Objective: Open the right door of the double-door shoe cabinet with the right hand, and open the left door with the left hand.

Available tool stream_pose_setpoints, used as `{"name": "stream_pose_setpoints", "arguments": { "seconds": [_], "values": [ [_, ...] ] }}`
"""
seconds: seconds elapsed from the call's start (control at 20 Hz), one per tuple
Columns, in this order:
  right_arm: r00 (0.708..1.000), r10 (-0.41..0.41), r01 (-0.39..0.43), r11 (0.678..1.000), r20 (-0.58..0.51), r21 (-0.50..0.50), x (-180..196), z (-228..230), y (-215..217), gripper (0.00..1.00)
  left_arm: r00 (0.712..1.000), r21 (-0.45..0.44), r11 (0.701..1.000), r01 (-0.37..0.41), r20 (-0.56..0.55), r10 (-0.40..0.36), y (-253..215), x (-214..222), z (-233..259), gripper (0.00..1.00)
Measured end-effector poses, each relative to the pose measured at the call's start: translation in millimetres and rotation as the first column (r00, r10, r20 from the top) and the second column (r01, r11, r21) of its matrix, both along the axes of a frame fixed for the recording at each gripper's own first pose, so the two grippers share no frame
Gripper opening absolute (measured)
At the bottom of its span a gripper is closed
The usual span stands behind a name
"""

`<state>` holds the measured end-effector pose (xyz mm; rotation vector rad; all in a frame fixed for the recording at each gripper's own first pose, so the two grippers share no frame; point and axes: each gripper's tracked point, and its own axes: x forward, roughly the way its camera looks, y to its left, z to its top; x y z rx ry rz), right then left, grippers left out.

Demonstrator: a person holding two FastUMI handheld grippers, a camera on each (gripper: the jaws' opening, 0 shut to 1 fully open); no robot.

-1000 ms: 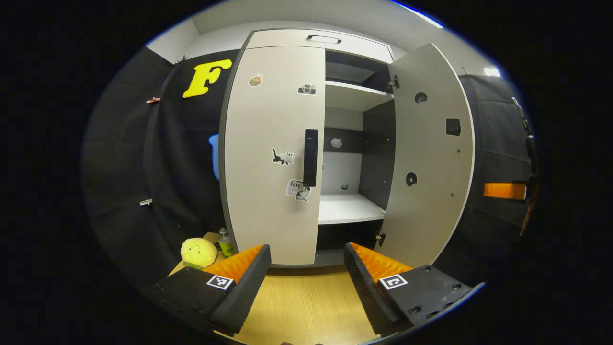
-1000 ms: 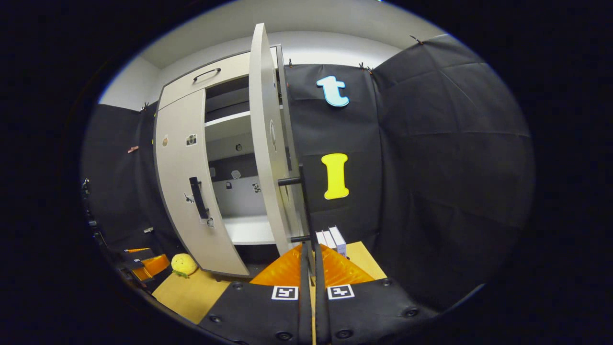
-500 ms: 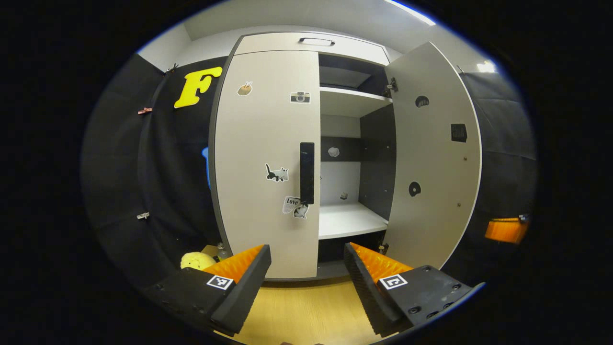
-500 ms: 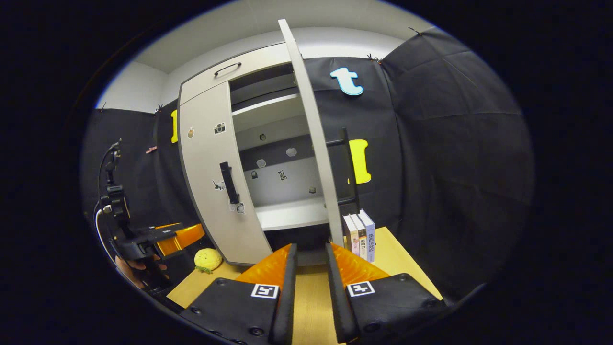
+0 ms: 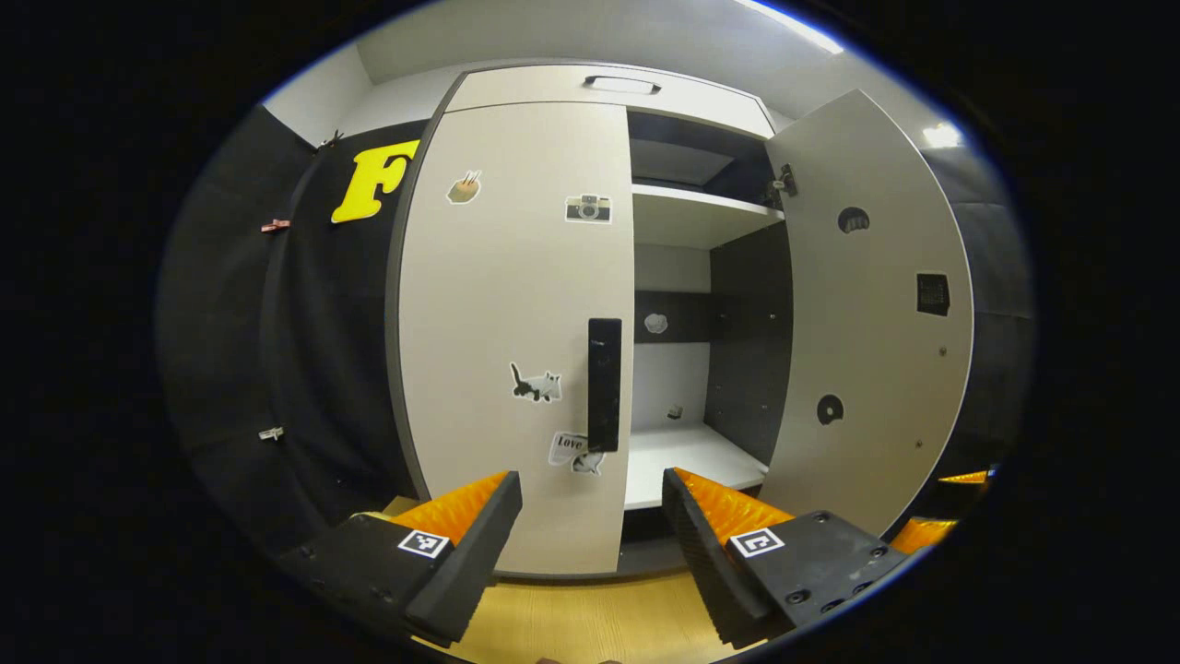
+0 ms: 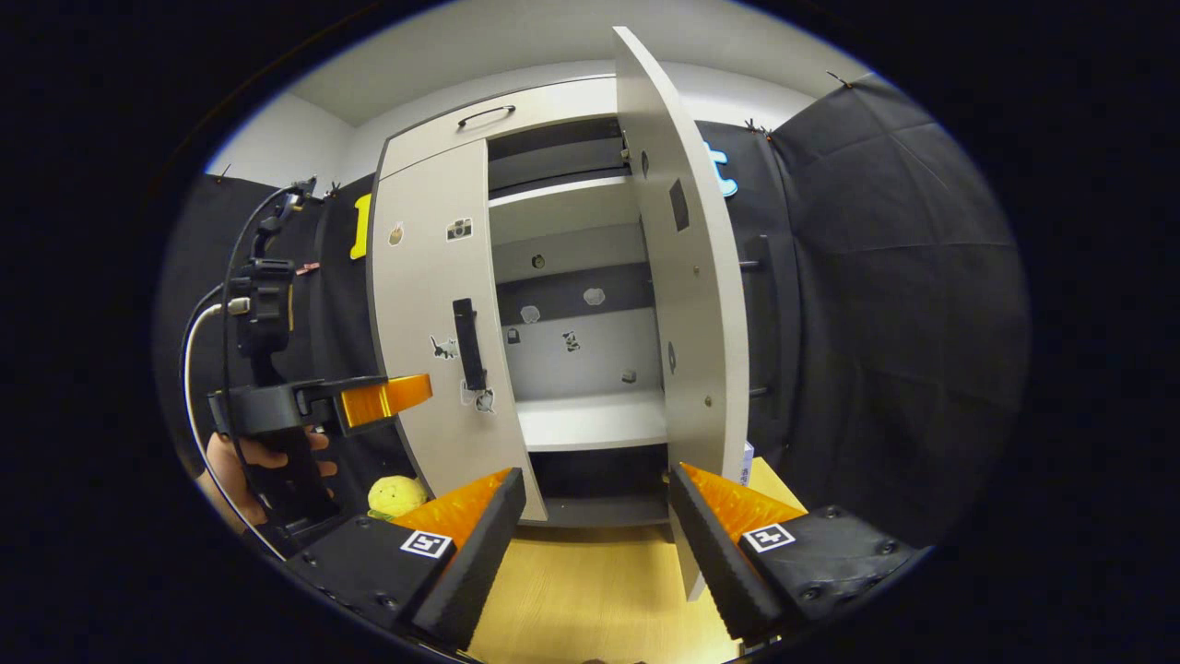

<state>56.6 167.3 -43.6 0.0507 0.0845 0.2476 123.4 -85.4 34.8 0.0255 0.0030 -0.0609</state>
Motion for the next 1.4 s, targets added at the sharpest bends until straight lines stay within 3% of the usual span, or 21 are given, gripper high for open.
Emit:
{"name": "stream_pose_setpoints", "arguments": {
  "seconds": [0.25, 0.45, 0.75, 1.05, 1.2, 1.4],
  "values": [
    [1.000, -0.003, 0.004, 1.000, 0.028, -0.019, 12, -7, 0, 0.98, 0.999, -0.033, 0.999, 0.017, 0.041, -0.016, -7, 36, 14, 0.95],
    [1.000, 0.004, -0.004, 1.000, 0.030, -0.025, 17, -17, 4, 0.98, 0.998, -0.021, 1.000, -0.005, 0.067, 0.007, -9, 64, 24, 0.94],
    [0.998, 0.045, -0.044, 0.999, 0.038, -0.018, 24, -19, 11, 0.98, 0.998, -0.083, 0.996, -0.044, 0.046, 0.048, -3, 110, 35, 0.92],
    [0.998, 0.069, -0.069, 0.997, 0.012, -0.016, 30, -30, 13, 0.98, 0.998, -0.064, 0.997, -0.032, 0.043, 0.034, -10, 131, 42, 0.68],
    [0.998, 0.065, -0.065, 0.998, -0.003, -0.015, 35, -36, 11, 0.98, 0.999, -0.063, 0.998, -0.021, 0.026, 0.023, -16, 136, 39, 0.62],
    [0.997, 0.070, -0.071, 0.997, -0.032, -0.029, 37, -45, 11, 0.99, 0.999, -0.073, 0.997, -0.039, 0.025, 0.041, -14, 140, 38, 0.43]
  ]
}}
